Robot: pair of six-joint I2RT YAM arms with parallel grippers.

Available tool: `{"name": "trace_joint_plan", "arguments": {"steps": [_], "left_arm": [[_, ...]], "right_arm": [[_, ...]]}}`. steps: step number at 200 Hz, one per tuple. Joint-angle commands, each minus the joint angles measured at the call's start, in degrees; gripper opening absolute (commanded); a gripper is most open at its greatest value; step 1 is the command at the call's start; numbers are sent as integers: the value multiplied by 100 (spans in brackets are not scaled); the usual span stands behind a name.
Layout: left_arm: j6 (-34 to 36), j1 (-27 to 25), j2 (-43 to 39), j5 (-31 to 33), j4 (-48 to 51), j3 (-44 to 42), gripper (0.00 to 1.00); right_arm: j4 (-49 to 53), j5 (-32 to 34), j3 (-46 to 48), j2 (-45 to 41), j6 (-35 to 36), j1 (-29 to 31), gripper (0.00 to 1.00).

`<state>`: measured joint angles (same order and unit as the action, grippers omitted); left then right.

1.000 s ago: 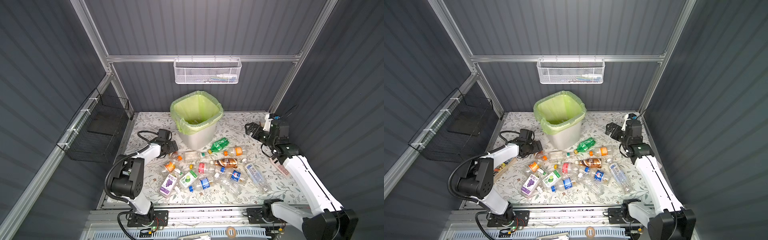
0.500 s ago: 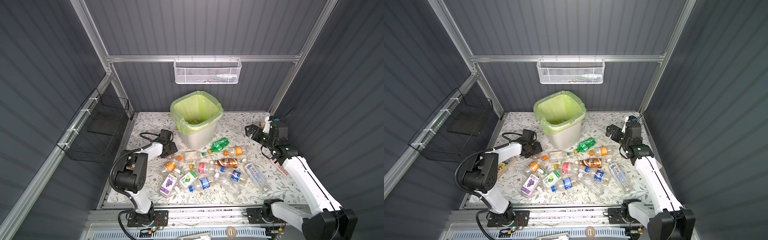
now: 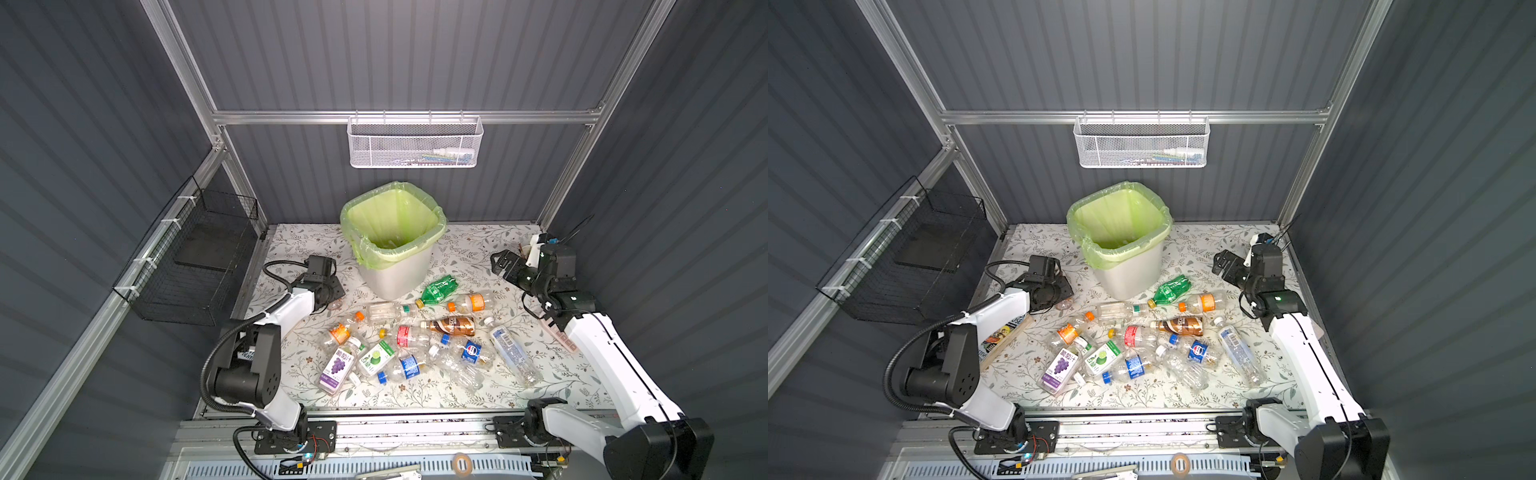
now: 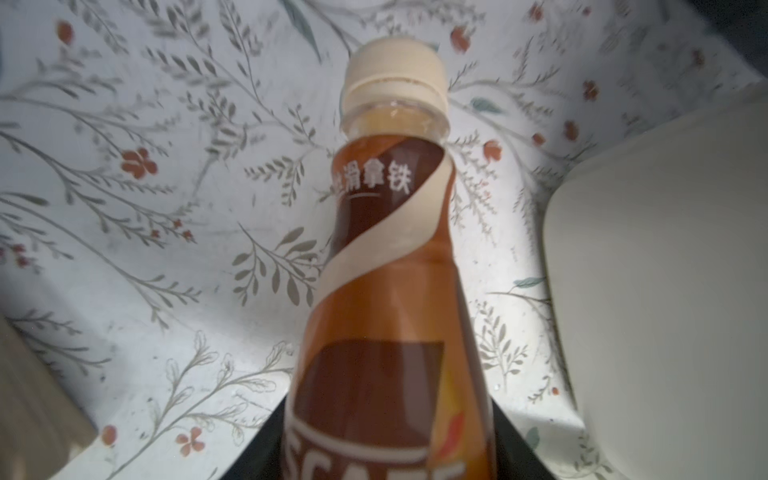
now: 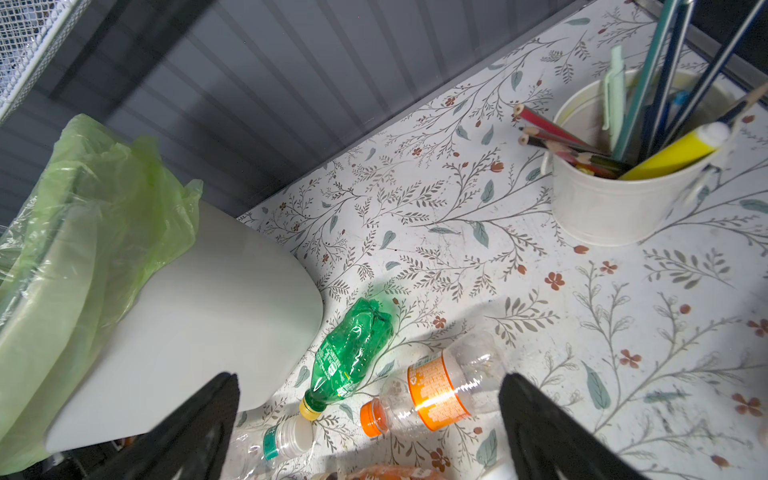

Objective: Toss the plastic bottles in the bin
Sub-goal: 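Grasp the brown Nescafe bottle with the left gripper while the right gripper withdraws, then lift the brown bottle with the left gripper and release it into the bin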

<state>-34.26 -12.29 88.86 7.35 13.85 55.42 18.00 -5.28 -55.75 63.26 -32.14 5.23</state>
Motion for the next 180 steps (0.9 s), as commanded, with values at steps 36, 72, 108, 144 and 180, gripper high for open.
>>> {"name": "trace_joint_plan", "arguments": {"steps": [36, 72, 108, 144, 180], "left_arm": [[568, 130, -1540, 962, -72, 459, 54], [1248, 145, -1647, 864, -179, 1575, 52], [1861, -428, -1113, 341, -241, 2856, 45], [2113, -1193, -137, 5, 638, 4158, 49], [2397, -1389, 245, -21, 1524, 4951, 88]], "right_arm": [[-118, 132, 181, -189, -71, -75, 99], [-247, 125, 299, -320, -142, -110, 99], [-276, 77, 369, -418, -154, -111, 99], [-111, -37, 368, -441, -122, -119, 99], [792, 308, 253, -622, 230, -186, 99]]}}
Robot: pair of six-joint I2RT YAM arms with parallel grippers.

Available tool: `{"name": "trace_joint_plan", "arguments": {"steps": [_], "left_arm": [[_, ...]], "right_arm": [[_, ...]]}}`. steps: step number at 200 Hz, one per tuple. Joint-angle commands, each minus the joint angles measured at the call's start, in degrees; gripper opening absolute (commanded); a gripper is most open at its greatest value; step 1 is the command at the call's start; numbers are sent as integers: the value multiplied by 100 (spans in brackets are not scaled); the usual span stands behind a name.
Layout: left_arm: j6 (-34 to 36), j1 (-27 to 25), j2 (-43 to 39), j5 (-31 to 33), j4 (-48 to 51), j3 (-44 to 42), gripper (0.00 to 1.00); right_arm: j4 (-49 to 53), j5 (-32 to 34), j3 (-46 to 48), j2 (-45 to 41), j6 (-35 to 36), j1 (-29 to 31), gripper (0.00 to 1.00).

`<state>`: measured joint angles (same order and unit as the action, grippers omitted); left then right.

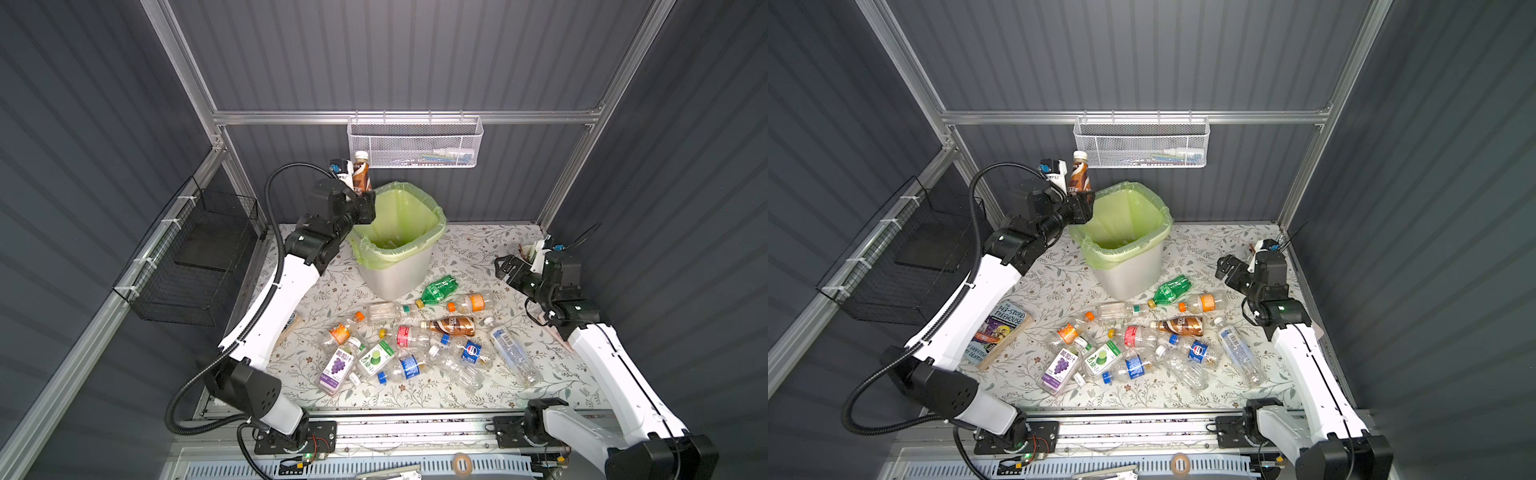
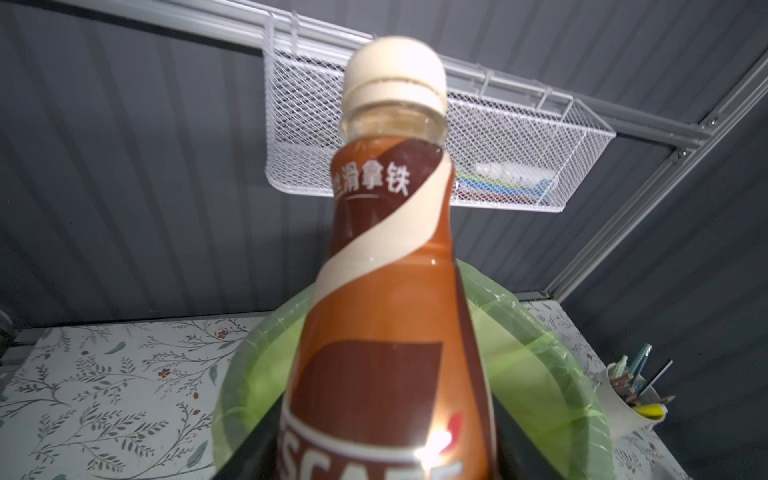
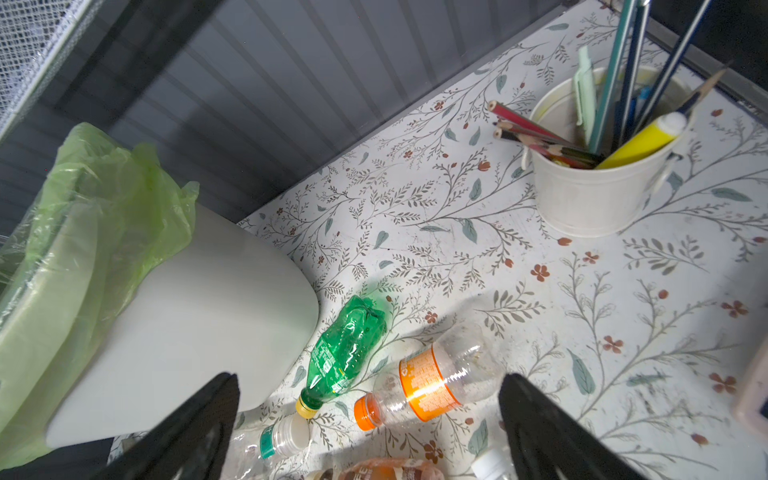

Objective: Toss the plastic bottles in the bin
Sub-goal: 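Lift the brown bottle with the left gripper and release it into the bin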

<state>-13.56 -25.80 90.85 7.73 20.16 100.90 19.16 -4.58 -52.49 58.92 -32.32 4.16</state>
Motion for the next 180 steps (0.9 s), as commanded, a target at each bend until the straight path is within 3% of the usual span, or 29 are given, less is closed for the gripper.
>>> {"name": "trace_joint_plan", "arguments": {"steps": [1, 12, 73, 124, 147, 180], "left_arm": [[341, -39, 38, -42, 897, 403, 89], [425, -39, -128, 174, 824, 325, 100], [678, -39, -1119, 913, -46, -855, 100], [522, 36, -1531, 1776, -188, -1763, 100], [189, 348, -1681, 1655, -177, -2212, 100], [-375, 1073, -1797, 840, -164, -2625, 100]], "right_arm": [[694, 242, -71, -196, 254, -81, 99], [804, 292, -20, -317, 237, -132, 99], [949, 239, 169, -576, -62, -157, 99], [2000, 398, 216, -647, -182, -102, 98], [2388, 543, 674, -887, -429, 32, 95], [2736, 614, 1345, -1309, -902, 357, 92]]}}
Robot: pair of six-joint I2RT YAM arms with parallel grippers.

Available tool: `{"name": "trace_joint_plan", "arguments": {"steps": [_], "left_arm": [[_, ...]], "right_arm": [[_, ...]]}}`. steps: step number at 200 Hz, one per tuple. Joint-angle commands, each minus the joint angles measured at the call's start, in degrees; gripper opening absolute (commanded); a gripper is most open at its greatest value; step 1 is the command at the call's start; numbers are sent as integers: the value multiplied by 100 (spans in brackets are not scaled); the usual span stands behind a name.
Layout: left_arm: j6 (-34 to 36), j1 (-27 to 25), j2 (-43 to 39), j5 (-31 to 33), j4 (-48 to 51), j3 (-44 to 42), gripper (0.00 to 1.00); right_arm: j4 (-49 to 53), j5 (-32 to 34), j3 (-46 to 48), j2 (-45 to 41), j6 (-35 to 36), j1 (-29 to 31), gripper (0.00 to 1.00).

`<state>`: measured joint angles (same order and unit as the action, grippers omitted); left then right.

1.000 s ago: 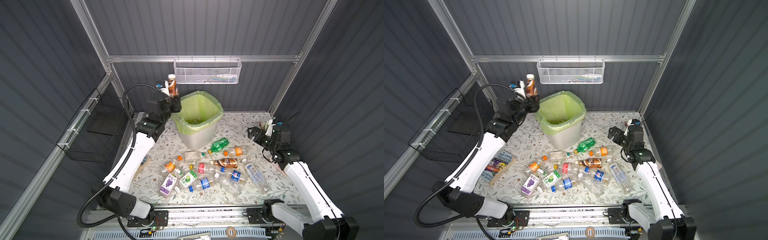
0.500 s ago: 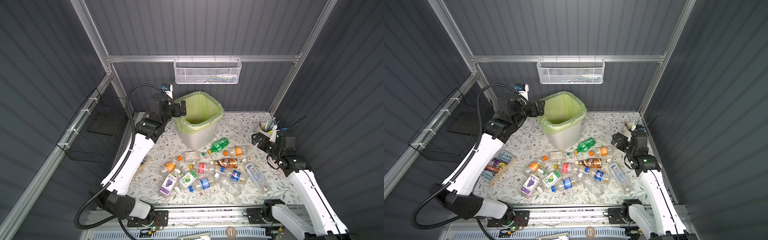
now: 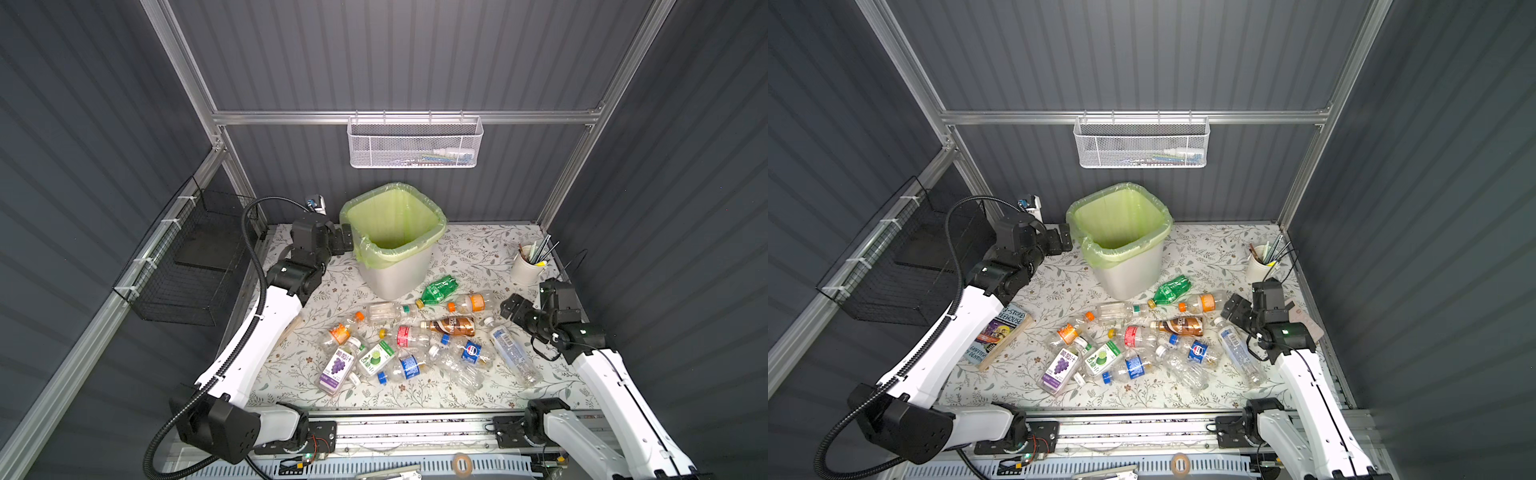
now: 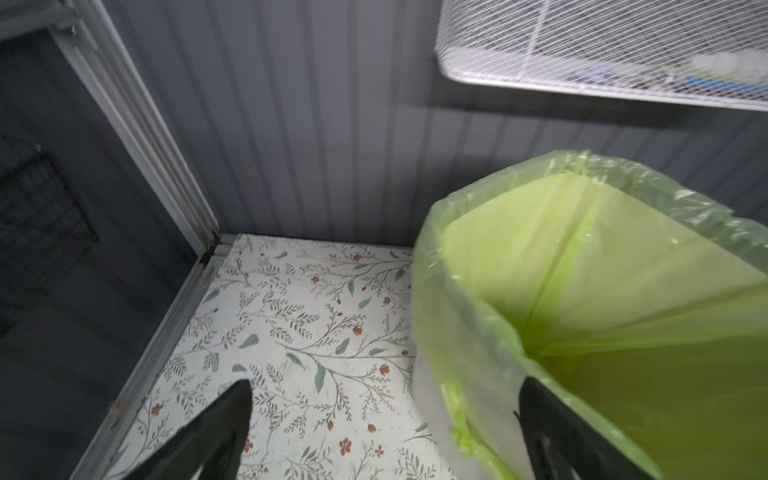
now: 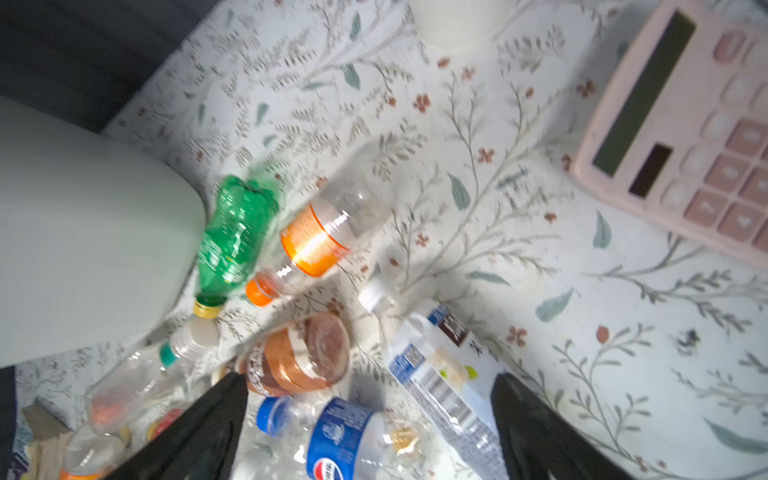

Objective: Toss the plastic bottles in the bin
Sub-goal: 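Grasp the clear white-capped water bottle with the right gripper while the left gripper withdraws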

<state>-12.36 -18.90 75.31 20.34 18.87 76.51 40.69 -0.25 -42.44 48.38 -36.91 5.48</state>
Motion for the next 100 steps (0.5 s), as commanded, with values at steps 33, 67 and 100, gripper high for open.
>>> {"name": "trace_joint_plan", "arguments": {"steps": [33, 67, 100], "left_arm": [[-438, 404, -243, -489, 10, -298, 100], [-434, 422, -212, -560, 35, -326, 100], [-450, 422, -209, -570, 31, -373, 100]], "right_arm": [[814, 436, 802, -487, -833, 555, 91], [748, 810, 955, -329, -945, 687, 90], [561, 1042, 903, 73, -771, 722, 92]]}}
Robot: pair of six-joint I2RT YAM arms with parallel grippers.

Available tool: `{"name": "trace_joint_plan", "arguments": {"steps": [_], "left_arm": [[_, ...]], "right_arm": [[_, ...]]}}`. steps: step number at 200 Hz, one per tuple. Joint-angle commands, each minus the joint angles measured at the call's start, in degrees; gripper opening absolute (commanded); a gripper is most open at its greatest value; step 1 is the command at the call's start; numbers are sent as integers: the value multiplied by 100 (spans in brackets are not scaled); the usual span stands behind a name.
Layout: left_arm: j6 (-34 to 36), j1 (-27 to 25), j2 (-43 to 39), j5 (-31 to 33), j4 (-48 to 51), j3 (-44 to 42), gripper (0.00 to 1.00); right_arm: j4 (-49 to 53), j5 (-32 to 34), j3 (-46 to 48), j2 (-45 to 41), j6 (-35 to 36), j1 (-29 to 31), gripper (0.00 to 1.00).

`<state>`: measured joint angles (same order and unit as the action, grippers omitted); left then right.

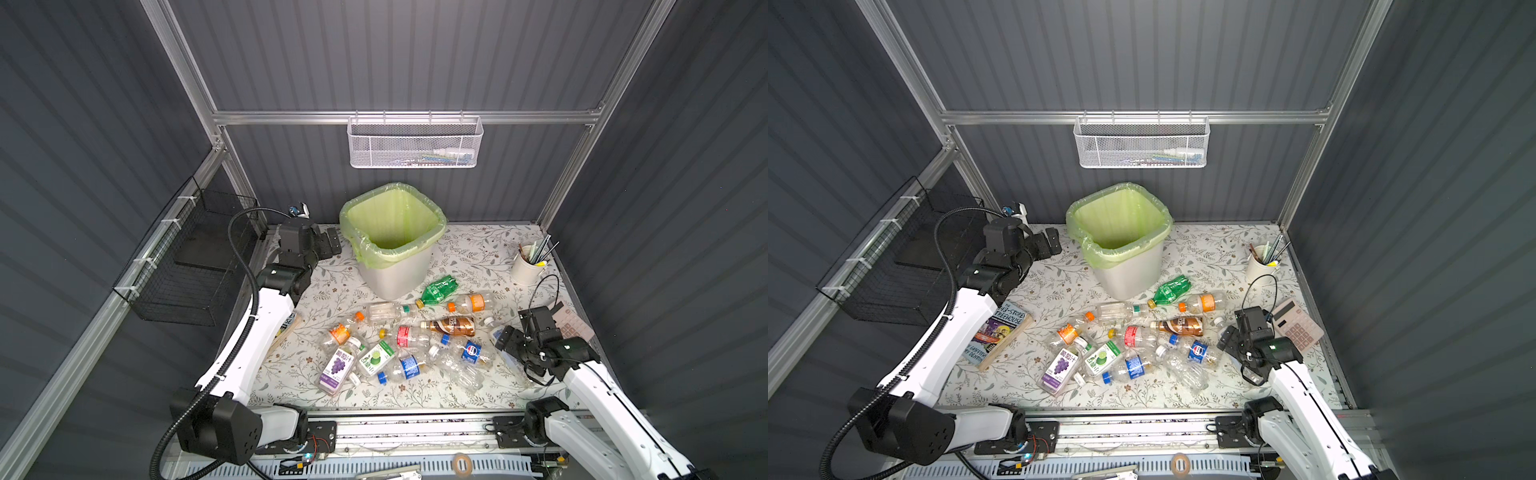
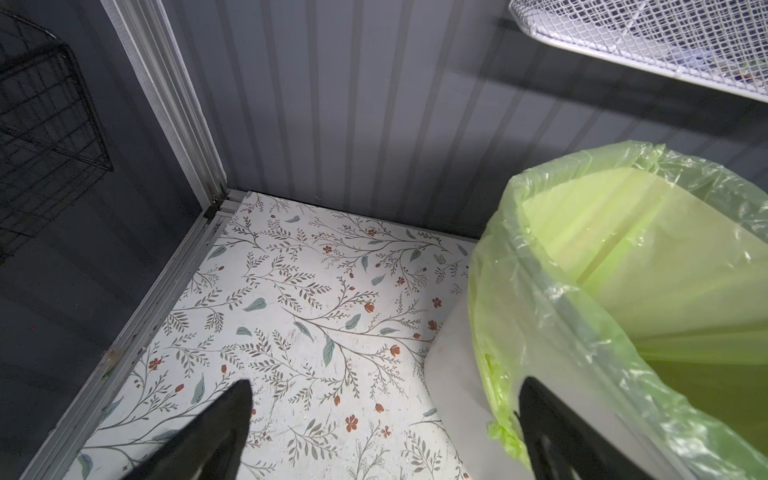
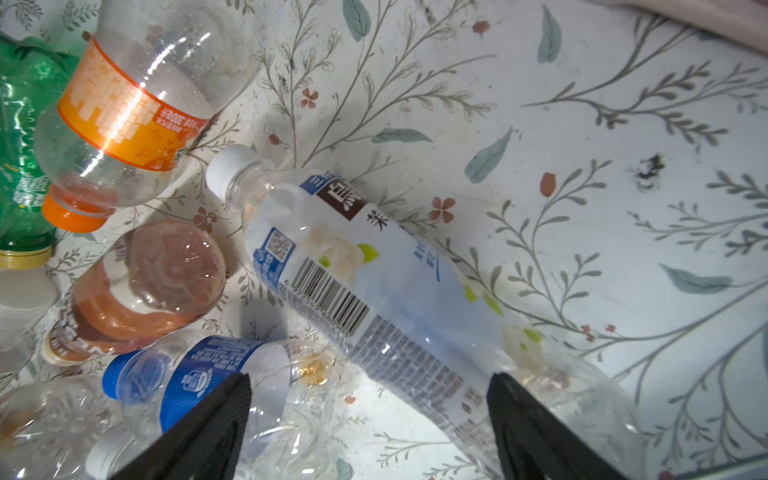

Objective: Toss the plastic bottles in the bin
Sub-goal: 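Grasp the clear white-capped water bottle with the right gripper while the left gripper withdraws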

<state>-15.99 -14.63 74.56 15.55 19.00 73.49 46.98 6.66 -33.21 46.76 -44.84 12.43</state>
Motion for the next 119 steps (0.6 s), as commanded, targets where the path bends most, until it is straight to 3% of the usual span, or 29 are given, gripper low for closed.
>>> {"name": "trace_joint_plan", "arguments": {"steps": [1, 65, 119], "left_arm": [[-88, -4, -131, -98, 26, -72, 100], [-73, 32, -144, -66, 76, -102, 100], [-84, 48, -118, -85, 94, -83, 100]], "right_arm": [[-72, 340, -19, 249, 29, 30, 92], [-524, 446, 65, 946, 37, 41, 89], [-789, 436, 128, 1364, 114, 36, 80]]}}
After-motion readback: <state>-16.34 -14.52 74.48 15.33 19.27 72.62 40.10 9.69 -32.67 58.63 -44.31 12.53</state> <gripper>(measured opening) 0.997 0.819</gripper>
